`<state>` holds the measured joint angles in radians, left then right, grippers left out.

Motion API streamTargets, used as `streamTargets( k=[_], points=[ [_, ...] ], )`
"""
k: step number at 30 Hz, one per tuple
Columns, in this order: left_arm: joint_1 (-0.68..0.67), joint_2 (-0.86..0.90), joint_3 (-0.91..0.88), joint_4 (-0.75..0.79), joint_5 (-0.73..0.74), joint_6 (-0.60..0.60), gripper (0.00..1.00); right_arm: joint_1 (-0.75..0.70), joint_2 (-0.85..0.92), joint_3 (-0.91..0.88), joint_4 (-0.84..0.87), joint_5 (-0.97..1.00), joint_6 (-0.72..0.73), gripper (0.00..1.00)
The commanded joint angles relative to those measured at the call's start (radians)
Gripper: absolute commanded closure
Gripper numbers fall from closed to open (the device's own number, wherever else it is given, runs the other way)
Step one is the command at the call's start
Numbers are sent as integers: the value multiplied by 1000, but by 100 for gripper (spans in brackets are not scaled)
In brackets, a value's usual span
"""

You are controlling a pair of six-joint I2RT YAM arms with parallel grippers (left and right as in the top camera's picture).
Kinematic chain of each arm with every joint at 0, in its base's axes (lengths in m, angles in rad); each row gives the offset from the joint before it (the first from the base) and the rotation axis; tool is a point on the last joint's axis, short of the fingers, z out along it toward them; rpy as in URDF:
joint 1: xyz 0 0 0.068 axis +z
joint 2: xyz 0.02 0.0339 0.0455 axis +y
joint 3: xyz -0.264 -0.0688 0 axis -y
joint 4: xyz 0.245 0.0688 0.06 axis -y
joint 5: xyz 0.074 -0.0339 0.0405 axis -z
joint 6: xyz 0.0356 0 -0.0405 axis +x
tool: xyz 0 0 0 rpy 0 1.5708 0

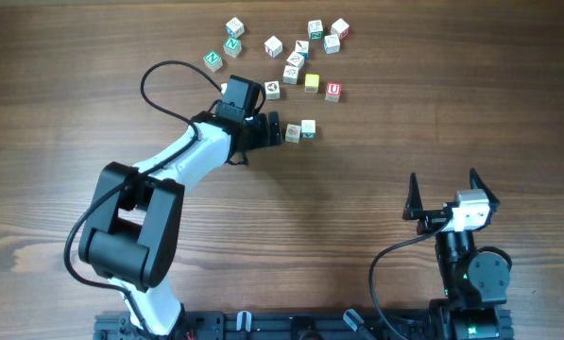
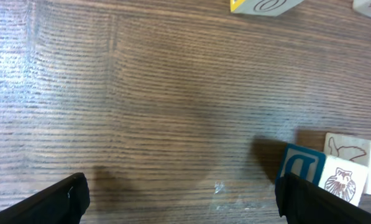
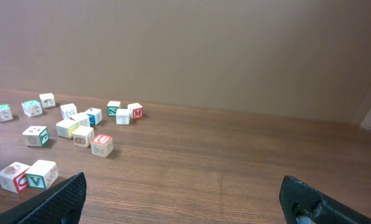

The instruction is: Form a horizontal line

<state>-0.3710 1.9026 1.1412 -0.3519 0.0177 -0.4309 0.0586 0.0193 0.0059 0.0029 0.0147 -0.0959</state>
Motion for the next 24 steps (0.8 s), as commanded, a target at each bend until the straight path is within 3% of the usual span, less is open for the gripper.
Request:
streamTargets(
  k=[1,24],
  points=[
    [4,-29,-11,-9,-19,9,0,5,-3,-1,3,-16,-9,0],
    [10,-43,-8,8,-20,9,0,5,-3,-1,3,-16,-9,0]
  ],
)
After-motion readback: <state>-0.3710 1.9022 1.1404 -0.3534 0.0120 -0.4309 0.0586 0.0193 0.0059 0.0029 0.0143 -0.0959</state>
